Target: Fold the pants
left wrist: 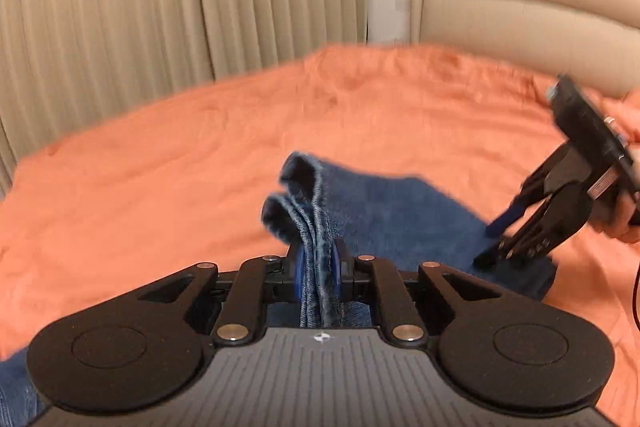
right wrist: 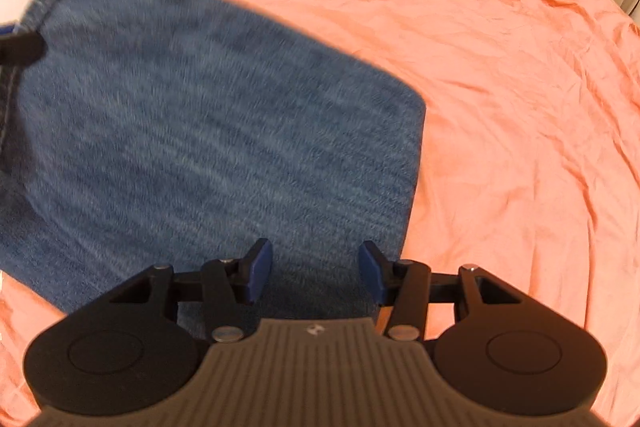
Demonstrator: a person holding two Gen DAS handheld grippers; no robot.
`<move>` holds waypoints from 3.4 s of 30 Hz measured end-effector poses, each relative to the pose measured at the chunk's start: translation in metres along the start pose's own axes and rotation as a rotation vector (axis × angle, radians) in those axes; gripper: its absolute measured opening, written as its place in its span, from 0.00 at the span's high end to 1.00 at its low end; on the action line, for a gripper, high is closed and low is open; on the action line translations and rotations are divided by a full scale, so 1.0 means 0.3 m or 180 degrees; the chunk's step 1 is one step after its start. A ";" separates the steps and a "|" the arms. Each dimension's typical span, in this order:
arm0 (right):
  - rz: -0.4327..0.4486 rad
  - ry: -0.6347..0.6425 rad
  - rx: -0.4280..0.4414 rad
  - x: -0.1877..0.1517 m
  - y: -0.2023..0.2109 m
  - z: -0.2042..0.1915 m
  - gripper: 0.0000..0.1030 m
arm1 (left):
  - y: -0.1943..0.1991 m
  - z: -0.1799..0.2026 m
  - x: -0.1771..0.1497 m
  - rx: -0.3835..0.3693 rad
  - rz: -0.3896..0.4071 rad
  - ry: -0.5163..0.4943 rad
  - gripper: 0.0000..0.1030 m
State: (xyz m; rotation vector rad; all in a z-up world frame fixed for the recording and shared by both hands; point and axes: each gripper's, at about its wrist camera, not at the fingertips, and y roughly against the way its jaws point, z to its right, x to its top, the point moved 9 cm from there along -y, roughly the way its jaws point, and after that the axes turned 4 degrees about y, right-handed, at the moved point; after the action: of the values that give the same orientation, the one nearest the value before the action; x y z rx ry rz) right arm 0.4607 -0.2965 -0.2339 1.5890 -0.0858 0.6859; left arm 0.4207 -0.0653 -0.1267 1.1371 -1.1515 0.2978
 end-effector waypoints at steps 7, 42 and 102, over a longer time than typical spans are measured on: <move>-0.0046 -0.0112 0.0028 -0.047 -0.023 -0.006 0.55 | -0.215 -0.175 -0.222 0.0129 -0.0847 0.1072 0.87; -0.0196 -0.0349 0.0116 -0.175 0.046 0.038 1.00 | -0.043 -0.110 -0.282 0.0065 -0.1267 0.1809 0.83; 0.0409 0.0613 0.0336 0.220 0.071 -0.129 0.82 | 0.257 -0.442 -0.207 0.0874 -0.0763 0.1789 0.66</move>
State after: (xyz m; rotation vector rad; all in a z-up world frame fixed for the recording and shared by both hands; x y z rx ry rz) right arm 0.4906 -0.2417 -0.1848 1.6197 -0.0098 0.9540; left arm 0.4141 0.0999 -0.1304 1.3070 -0.4830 0.5594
